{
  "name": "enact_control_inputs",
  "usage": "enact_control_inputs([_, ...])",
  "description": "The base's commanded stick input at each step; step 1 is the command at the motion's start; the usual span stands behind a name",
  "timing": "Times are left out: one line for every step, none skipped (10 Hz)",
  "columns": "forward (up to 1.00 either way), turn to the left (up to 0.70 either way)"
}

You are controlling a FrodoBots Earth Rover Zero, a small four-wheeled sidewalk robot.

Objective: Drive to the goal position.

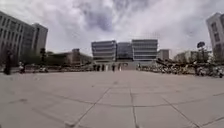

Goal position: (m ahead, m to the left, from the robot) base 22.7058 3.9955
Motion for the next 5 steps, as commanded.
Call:
enact_control_inputs([0.7,-0.09])
enact_control_inputs([0.7,0.0])
enact_control_inputs([0.7,0.0])
enact_control_inputs([0.7,0.0])
enact_control_inputs([0.7,0.0])
